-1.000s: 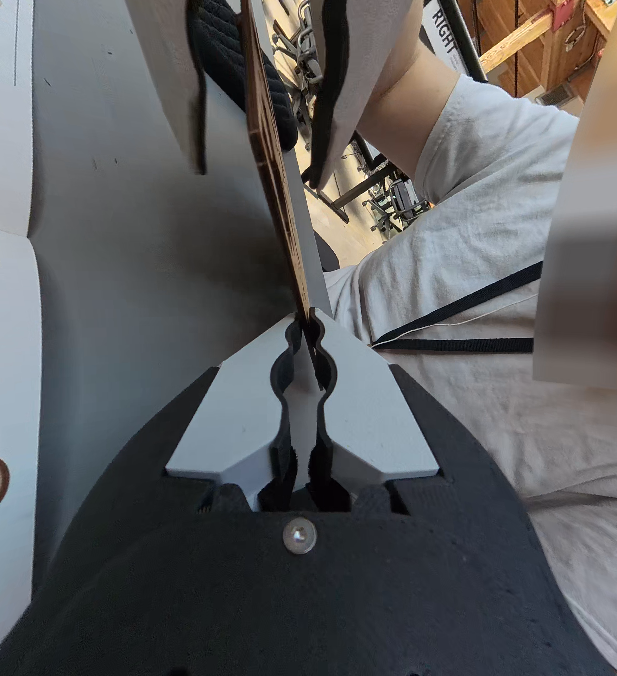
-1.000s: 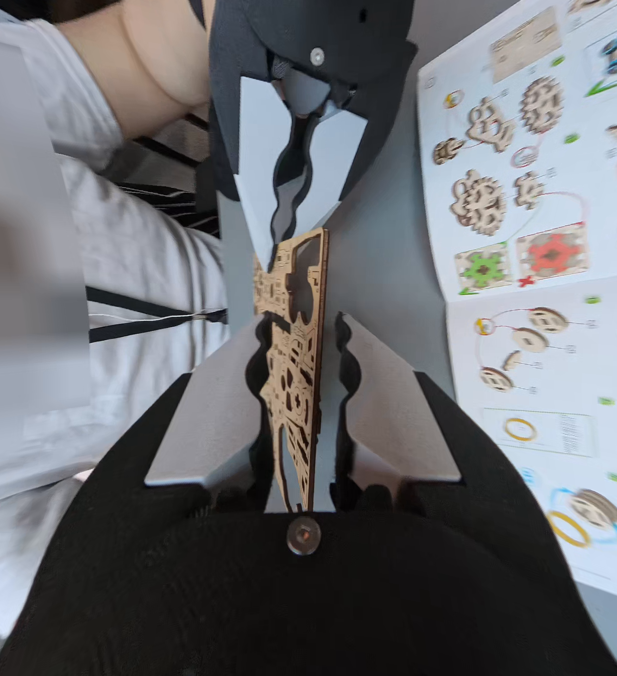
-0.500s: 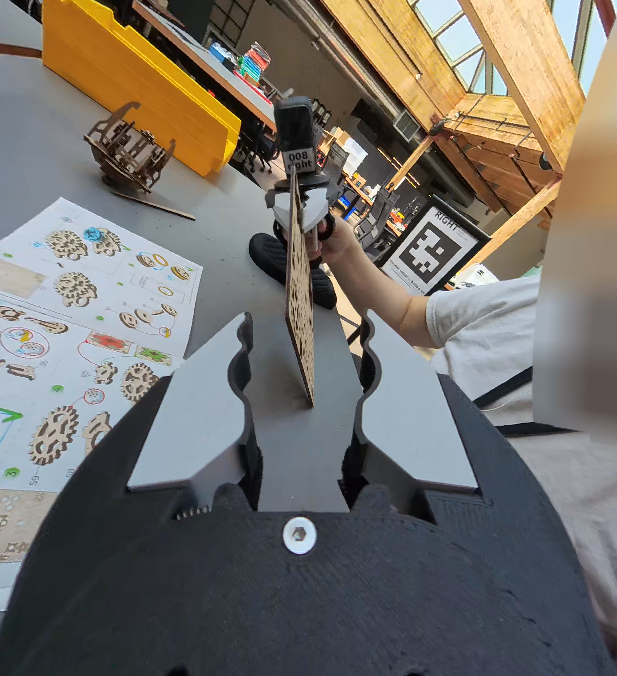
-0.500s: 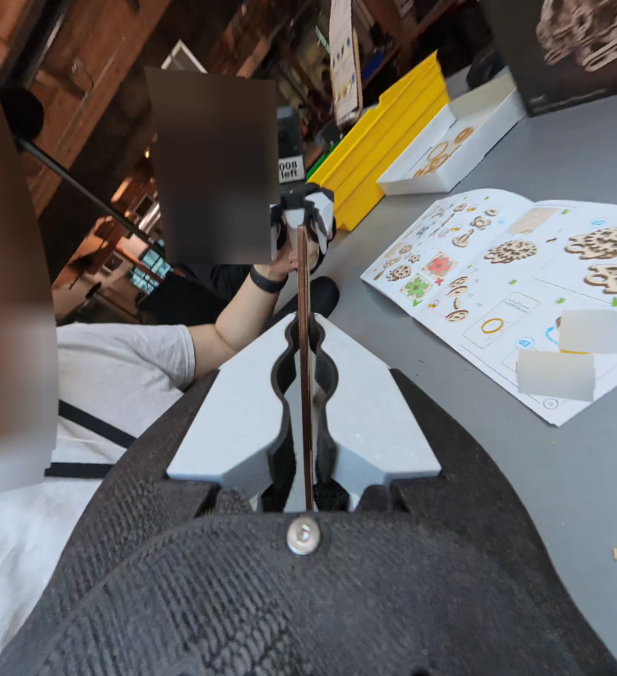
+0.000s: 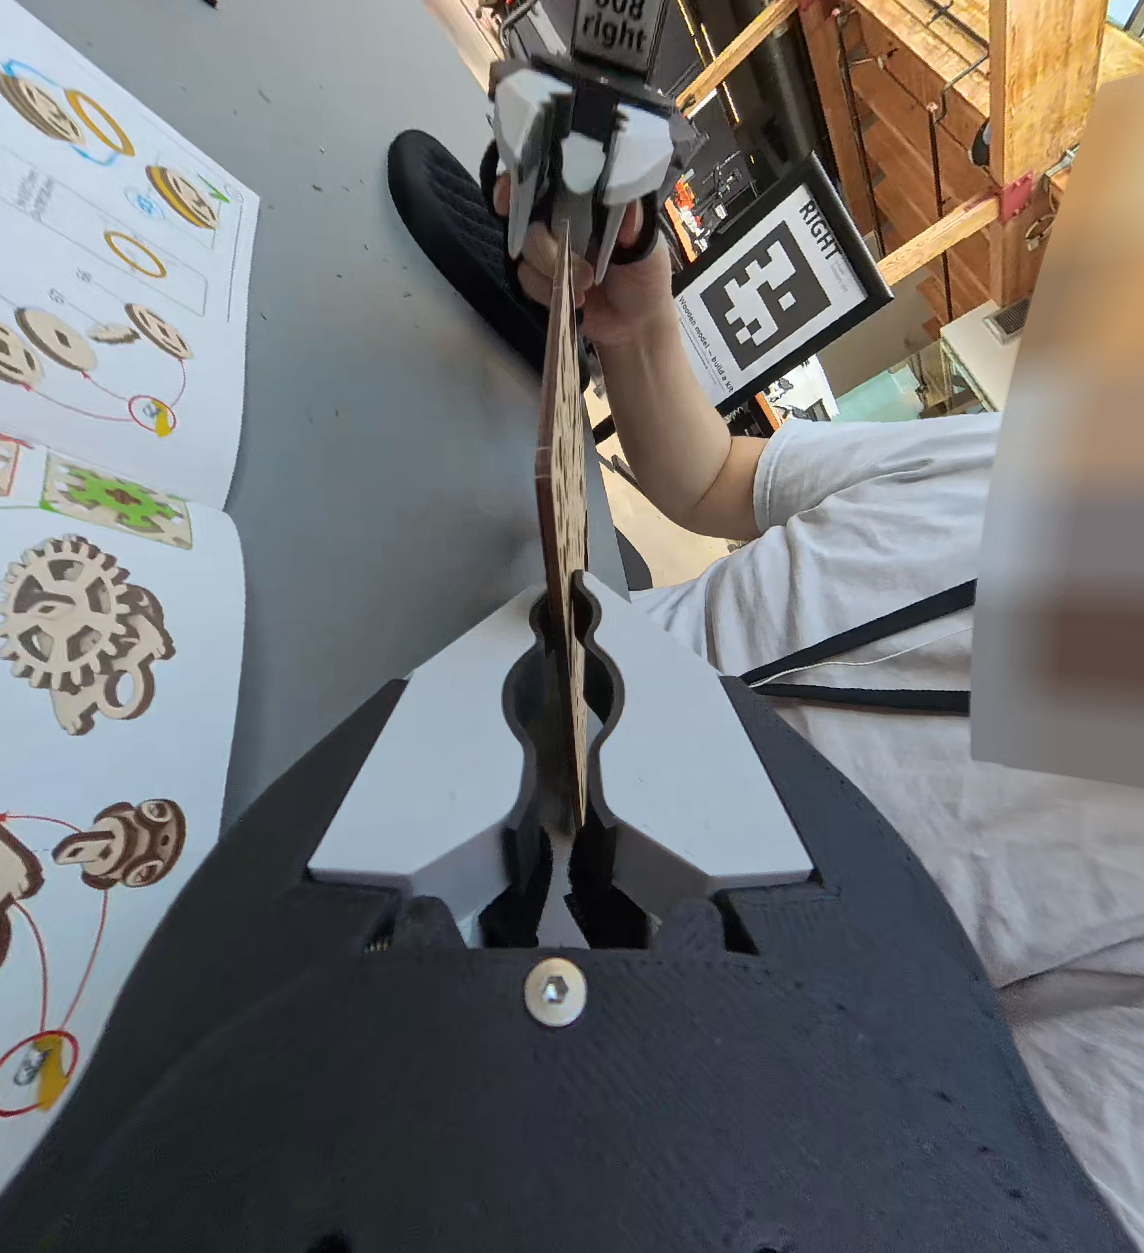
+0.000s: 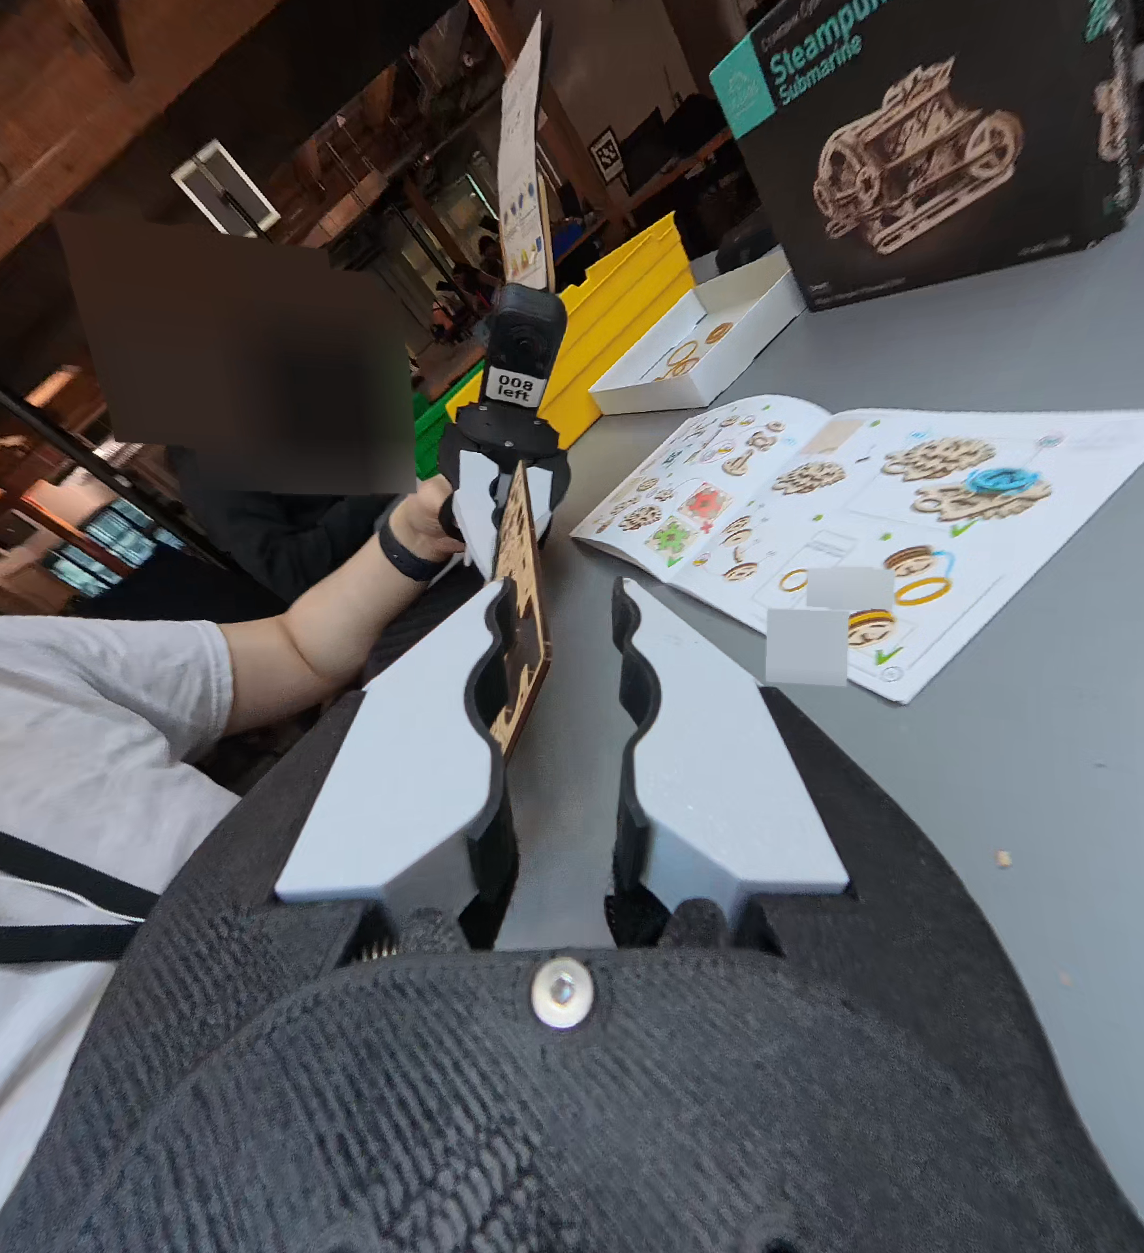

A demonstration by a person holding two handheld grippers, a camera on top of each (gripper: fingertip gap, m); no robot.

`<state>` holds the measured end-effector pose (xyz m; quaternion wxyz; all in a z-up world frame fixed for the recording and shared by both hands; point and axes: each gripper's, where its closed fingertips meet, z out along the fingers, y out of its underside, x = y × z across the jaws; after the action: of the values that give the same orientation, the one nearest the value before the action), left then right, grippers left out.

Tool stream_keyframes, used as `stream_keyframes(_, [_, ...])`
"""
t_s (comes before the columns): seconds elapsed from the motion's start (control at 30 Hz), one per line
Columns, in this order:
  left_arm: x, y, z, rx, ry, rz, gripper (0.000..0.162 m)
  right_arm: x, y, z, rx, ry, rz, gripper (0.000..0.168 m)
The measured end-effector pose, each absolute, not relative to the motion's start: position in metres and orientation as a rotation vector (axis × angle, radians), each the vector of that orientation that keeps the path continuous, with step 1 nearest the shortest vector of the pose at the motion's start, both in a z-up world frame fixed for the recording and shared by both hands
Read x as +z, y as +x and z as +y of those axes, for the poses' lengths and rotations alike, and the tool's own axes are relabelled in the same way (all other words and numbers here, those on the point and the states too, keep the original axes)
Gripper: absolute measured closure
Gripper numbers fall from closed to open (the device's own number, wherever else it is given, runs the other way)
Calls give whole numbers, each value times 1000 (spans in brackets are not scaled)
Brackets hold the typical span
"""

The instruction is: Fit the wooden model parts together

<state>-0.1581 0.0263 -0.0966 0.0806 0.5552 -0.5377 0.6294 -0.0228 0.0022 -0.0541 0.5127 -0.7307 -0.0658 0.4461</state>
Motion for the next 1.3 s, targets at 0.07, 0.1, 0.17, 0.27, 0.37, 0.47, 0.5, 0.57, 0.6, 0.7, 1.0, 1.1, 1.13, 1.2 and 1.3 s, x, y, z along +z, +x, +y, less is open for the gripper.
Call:
stream_keyframes(0.07, [-101,-163,20,1830,1635,-1569,161,-41,-10,10,868,-1814,-276,116])
stream_keyframes(0.1, [-104,-164,17,1798,1624,-1560,161,-36,-18,14,833,-1852,-367,99])
stream_keyframes(0.17, [-107,-166,10,1752,1582,-1555,162,-46,-53,16,914,-2019,-596,95])
stream_keyframes(0.27, [-110,-168,2,1720,1553,-1573,161,-79,-94,13,1058,-2311,-873,108])
stream_keyframes(0.37, [-108,-169,1,1743,1559,-1578,161,-99,-117,5,1215,-2489,-1008,118])
stream_keyframes(0.47, [-109,-169,2,1744,1567,-1572,161,-104,-133,-7,1394,-2575,-1050,137])
stream_keyframes(0.5, [-109,-169,2,1742,1566,-1566,161,-106,-135,-9,1414,-2597,-1065,147])
stream_keyframes(0.57, [-110,-170,2,1737,1564,-1559,161,-111,-135,-12,1413,-2632,-1104,161])
stream_keyframes(0.6, [-111,-170,1,1732,1563,-1559,161,-112,-136,-12,1420,-2636,-1113,161])
stream_keyframes(0.7, [-111,-170,1,1731,1558,-1562,161,-110,-135,-11,1454,-2648,-1105,162])
stream_keyframes(1.0, [-113,-171,0,1718,1568,-1573,161,-114,-131,-13,1475,-2705,-1136,162])
stream_keyframes(1.1, [-113,-170,0,1717,1569,-1574,161,-114,-132,-12,1492,-2729,-1093,162])
stream_keyframes(1.13, [-113,-170,0,1717,1569,-1573,161,-113,-133,-11,1508,-2730,-1063,163])
stream_keyframes(1.2, [-114,-171,0,1712,1571,-1576,161,-110,-136,-8,1564,-2710,-995,165])
stream_keyframes(1.3, [-115,-170,-3,1697,1570,-1595,160,-111,-135,-12,1571,-2710,-1031,165])
